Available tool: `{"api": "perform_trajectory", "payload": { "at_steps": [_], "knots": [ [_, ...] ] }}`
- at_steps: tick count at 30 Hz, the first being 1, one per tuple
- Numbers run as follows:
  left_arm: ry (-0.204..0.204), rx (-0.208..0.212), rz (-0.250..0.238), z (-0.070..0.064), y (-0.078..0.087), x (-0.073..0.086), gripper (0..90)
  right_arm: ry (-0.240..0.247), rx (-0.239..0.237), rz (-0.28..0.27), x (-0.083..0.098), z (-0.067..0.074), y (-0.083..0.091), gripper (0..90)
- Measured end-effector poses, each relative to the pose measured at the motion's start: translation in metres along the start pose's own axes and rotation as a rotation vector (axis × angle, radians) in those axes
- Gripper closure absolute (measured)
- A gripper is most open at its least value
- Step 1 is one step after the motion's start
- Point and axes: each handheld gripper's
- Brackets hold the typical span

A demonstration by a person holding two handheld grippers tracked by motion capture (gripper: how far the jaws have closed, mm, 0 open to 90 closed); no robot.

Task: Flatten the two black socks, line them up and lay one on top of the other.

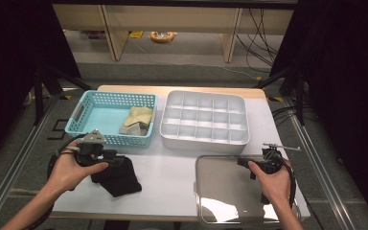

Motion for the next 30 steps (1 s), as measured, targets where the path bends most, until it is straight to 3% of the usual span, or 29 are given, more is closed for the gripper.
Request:
{"api": "perform_trajectory", "payload": {
  "at_steps": [4,5,6,7,8,9,10,11,14,17,18,19,23,26,28,30],
  "knots": [
    [0.002,-0.025,0.101,0.009,-0.021,0.0,57.9,0.009,0.002,-0.012,0.0,0.0,0.001,66.5],
    [0.005,-0.035,0.134,0.012,-0.026,0.0,57.4,-0.024,-0.001,-0.007,0.001,0.003,0.003,66.5],
    [0.005,-0.046,0.143,0.014,-0.031,0.001,56.3,-0.084,-0.014,0.016,0.002,0.007,0.005,66.5],
    [0.002,-0.053,0.154,0.016,-0.034,0.002,55.1,-0.282,-0.045,0.093,0.003,0.022,0.012,66.5],
    [0.002,-0.054,0.167,0.018,-0.037,0.002,54.3,-0.308,-0.05,0.114,0.002,0.024,0.014,66.5],
    [-0.006,-0.055,0.175,0.018,-0.039,0.003,52.8,-0.299,-0.051,0.095,0.003,0.023,0.013,66.5],
    [-0.014,-0.06,0.18,0.018,-0.041,0.004,51.4,-0.094,0.0,0.014,0.004,0.008,0.008,66.5],
    [-0.021,-0.053,0.193,0.017,-0.043,0.005,49.8,-0.006,0.011,-0.018,0.004,0.001,0.006,66.5],
    [-0.034,-0.049,0.214,0.016,-0.05,0.006,47.7,-0.016,0.008,-0.015,0.005,0.001,0.007,66.5],
    [-0.052,-0.055,0.241,0.015,-0.056,0.007,50.6,-0.011,0.009,-0.02,0.004,0.002,0.006,66.5],
    [-0.059,-0.055,0.252,0.015,-0.058,0.007,52.0,-0.029,0.006,-0.018,0.004,0.004,0.006,66.5],
    [-0.067,-0.06,0.263,0.015,-0.059,0.007,53.8,0.006,0.011,-0.028,0.004,0.002,0.006,66.5],
    [-0.089,-0.073,0.286,0.011,-0.067,0.007,64.7,-0.013,0.017,-0.013,0.005,0.003,0.006,66.5],
    [-0.098,-0.051,0.298,0.008,-0.067,0.006,77.9,-0.009,0.012,-0.017,0.005,0.003,0.006,66.5],
    [-0.094,-0.053,0.29,0.008,-0.067,0.006,84.8,-0.004,0.011,-0.021,0.005,0.003,0.006,66.5],
    [-0.065,-0.051,0.278,0.009,-0.067,0.007,87.9,-0.004,0.012,-0.019,0.005,0.003,0.006,66.5]
  ]
}}
Point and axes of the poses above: each handheld gripper's, and its own axes: y roughly backward along the jaws, x roughly out of its underside, z roughly to its left, and after that the axes turned 8 degrees about z, right-handed
